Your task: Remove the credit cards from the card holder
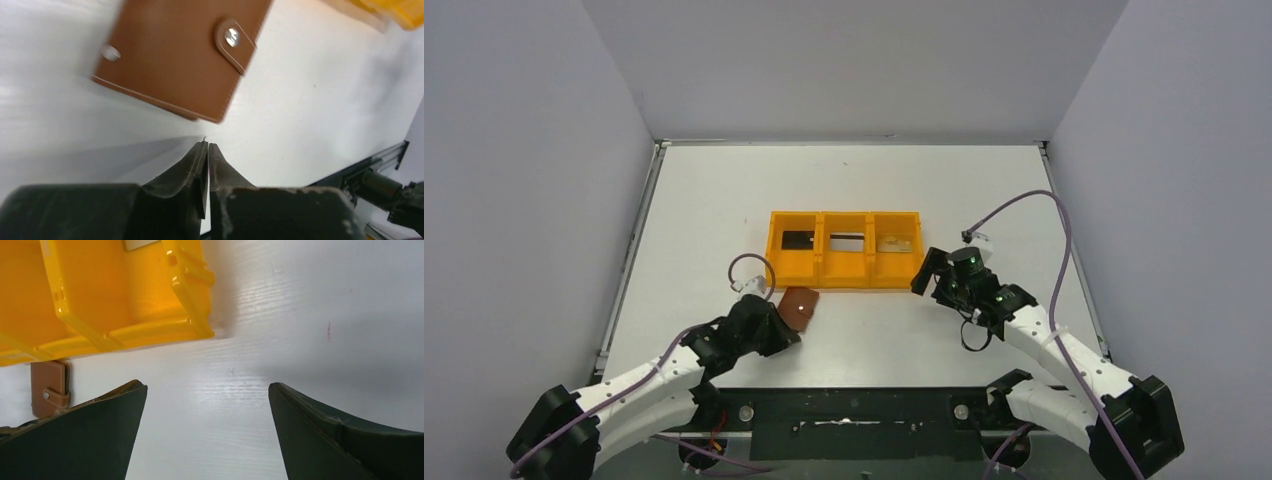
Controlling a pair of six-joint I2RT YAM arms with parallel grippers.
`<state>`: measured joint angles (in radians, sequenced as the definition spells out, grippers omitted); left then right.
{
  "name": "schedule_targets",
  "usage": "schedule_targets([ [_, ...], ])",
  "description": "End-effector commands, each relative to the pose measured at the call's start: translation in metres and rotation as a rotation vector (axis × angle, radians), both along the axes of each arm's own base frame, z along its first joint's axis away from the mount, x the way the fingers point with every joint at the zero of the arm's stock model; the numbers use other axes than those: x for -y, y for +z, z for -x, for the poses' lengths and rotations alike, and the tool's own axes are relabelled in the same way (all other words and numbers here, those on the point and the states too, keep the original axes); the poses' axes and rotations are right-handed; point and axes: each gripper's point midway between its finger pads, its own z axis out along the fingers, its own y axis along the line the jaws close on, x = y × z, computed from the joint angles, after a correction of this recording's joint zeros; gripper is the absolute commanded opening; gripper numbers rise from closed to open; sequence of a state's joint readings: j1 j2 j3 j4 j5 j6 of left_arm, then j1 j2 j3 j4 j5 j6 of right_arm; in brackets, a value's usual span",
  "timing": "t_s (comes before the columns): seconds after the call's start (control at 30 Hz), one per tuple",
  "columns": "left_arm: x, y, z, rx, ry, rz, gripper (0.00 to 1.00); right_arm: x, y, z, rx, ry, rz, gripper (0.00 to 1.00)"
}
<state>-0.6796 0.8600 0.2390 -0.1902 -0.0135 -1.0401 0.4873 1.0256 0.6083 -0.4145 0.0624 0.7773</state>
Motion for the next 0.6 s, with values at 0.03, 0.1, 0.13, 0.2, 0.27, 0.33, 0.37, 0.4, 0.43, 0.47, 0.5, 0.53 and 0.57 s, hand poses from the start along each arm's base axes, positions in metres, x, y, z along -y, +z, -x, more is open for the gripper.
schedule_targets([
  [0.03,0.015,0.026,-0.001,0.104,0.022,-0.023,0.2,-0.017,0.02,0.003,0.123,-0.01,-0.156,0.98],
  [0.1,0.002,0.033,-0.009,0.139,0.063,-0.097,0.39,-0.02,0.021,0.006,0.148,-0.008,-0.194,0.98],
  [0.13,-0.006,0.038,-0.015,0.16,0.088,-0.143,0.49,-0.021,0.021,0.008,0.159,-0.006,-0.208,0.98],
  [0.2,-0.014,0.052,-0.026,0.211,0.105,-0.205,0.62,-0.023,0.02,0.01,0.171,0.002,-0.224,0.98],
  [0.27,-0.021,0.063,-0.037,0.251,0.125,-0.265,0.71,-0.022,0.018,0.01,0.173,0.002,-0.223,0.98],
  [0.33,-0.025,0.067,-0.049,0.278,0.122,-0.311,0.77,-0.02,0.015,0.009,0.168,-0.004,-0.206,0.98],
  [0.37,-0.025,0.067,-0.055,0.282,0.111,-0.325,0.79,-0.019,0.014,0.008,0.165,-0.007,-0.193,0.98],
  [0.4,-0.027,0.066,-0.062,0.277,0.104,-0.331,0.79,-0.018,0.012,0.007,0.158,-0.009,-0.182,0.98],
  [0.43,-0.029,0.061,-0.067,0.263,0.09,-0.334,0.79,-0.017,0.012,0.006,0.155,-0.009,-0.169,0.98],
  [0.47,-0.03,0.056,-0.072,0.249,0.083,-0.327,0.79,-0.017,0.01,0.005,0.146,-0.005,-0.155,0.98],
  [0.5,-0.032,0.05,-0.076,0.229,0.076,-0.312,0.79,-0.017,0.01,0.004,0.143,0.001,-0.144,0.98],
  [0.53,-0.033,0.044,-0.079,0.213,0.064,-0.303,0.78,-0.018,0.01,0.003,0.137,0.011,-0.134,0.98],
  [0.57,-0.033,0.039,-0.081,0.202,0.056,-0.298,0.76,-0.019,0.01,0.003,0.134,0.019,-0.124,0.98],
])
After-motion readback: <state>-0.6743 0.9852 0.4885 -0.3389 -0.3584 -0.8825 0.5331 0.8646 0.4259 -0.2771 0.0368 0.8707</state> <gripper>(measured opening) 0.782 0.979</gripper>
